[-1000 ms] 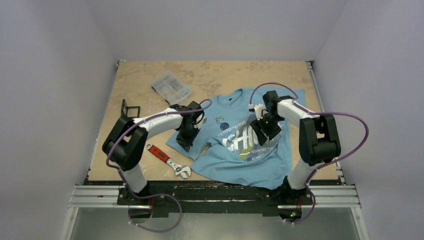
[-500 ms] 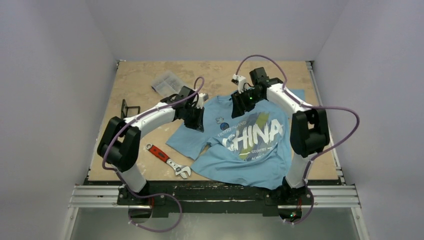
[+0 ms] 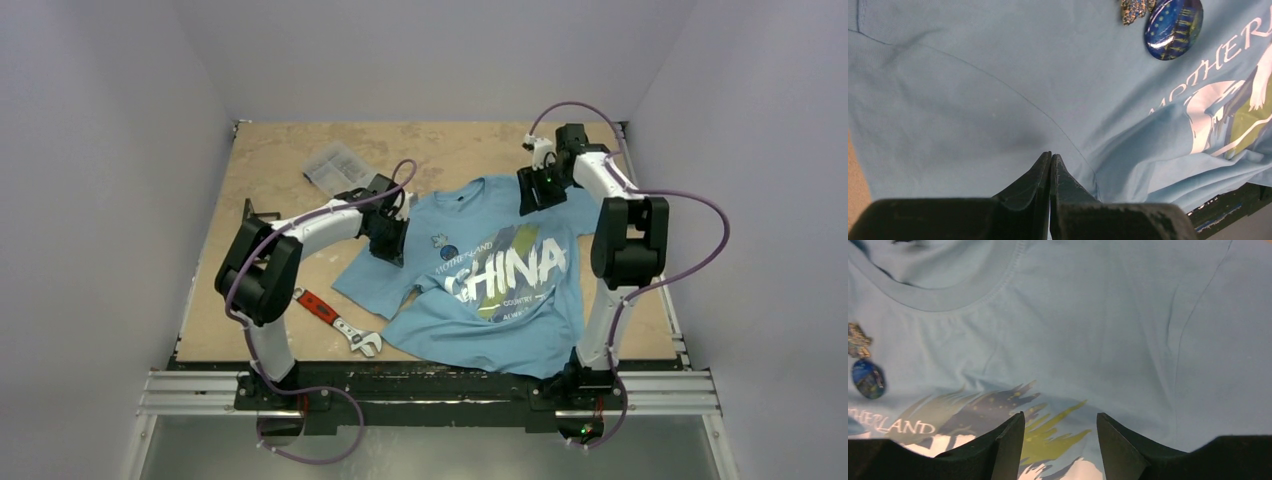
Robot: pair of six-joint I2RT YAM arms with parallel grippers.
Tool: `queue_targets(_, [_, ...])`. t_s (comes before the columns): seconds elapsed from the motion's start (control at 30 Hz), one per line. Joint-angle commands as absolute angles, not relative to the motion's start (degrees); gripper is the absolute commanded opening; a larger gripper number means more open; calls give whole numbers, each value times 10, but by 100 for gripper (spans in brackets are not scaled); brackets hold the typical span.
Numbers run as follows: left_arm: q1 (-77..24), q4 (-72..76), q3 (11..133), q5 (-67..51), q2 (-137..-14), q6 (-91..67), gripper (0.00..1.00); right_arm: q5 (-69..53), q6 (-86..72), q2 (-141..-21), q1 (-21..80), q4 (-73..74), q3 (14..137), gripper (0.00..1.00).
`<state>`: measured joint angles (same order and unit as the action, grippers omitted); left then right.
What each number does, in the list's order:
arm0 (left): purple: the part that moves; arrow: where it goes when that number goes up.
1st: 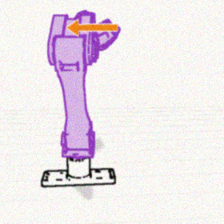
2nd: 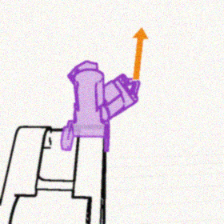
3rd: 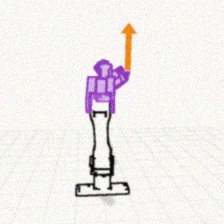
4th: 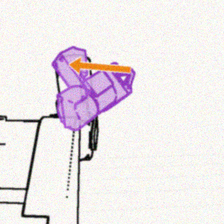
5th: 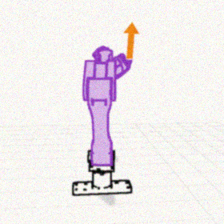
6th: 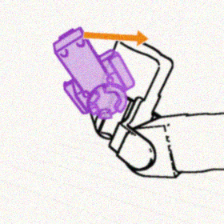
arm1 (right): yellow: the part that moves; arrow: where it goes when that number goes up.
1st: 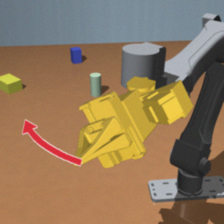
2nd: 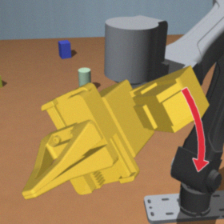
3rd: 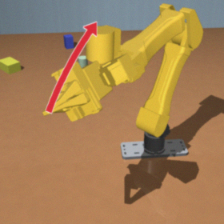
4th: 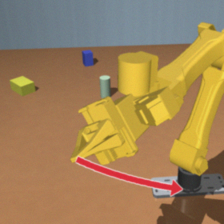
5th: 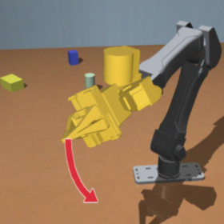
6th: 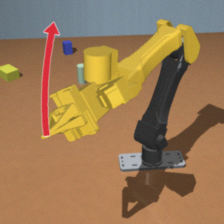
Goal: Remove the brooch from the garment
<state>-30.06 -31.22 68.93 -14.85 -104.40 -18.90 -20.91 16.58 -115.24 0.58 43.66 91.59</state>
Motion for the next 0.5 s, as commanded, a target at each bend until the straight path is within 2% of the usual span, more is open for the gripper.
queue_targets(0.0, [-298, -335, 726, -119, -1060, -179, 0, -117, 208, -1188, 19, 451, 928, 59])
queue_targets(0.2, [-295, -354, 718, -117, -1068, -190, 0, -58, 251, -1177, 15, 477, 870, 58])
queue_targets(0.47, [-289, -380, 671, -127, -1049, -201, 0, -27, 299, -1055, 14, 485, 699, 61])
